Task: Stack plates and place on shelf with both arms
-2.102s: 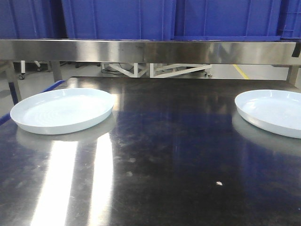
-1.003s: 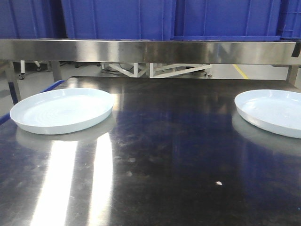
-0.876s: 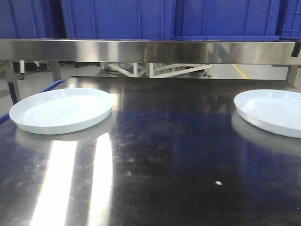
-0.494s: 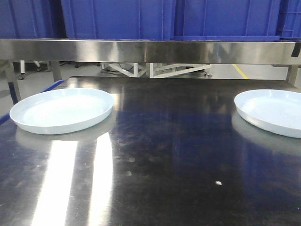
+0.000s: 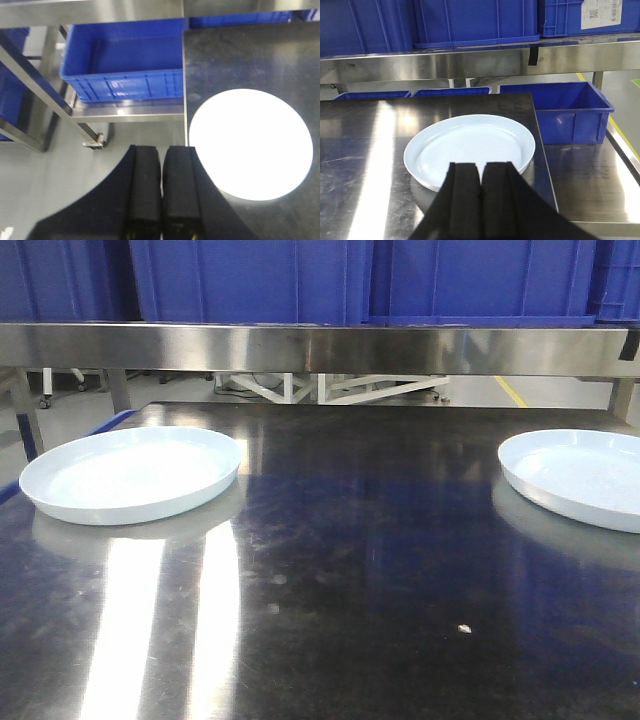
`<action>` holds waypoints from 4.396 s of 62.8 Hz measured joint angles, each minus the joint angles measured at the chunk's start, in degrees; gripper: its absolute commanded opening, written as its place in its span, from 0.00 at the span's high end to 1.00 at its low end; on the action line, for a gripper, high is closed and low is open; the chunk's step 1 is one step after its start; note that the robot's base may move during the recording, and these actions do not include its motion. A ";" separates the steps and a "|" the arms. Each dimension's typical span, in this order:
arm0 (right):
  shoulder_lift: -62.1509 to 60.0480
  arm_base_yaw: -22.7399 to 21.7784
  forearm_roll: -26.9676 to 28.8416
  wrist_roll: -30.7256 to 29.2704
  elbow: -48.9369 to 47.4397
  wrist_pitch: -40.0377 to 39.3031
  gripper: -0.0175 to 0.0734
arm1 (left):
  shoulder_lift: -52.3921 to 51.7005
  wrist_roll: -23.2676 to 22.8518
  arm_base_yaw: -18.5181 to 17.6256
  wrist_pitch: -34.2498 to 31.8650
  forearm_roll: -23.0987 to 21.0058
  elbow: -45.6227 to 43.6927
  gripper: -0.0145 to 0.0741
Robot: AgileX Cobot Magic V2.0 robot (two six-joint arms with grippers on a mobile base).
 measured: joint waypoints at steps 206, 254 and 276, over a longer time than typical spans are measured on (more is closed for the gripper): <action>54.59 0.00 -1.49 -1.43 -45.40 11.45 0.16 | 20.74 2.91 0.00 -7.61 -9.80 0.06 0.10; 54.59 0.00 -1.49 -1.43 -45.44 13.10 0.16 | 40.44 1.52 0.00 -16.79 -9.83 0.06 0.10; 54.59 0.00 -1.49 -1.43 -45.44 13.19 0.16 | 43.94 1.50 0.00 -17.30 -9.83 0.06 0.12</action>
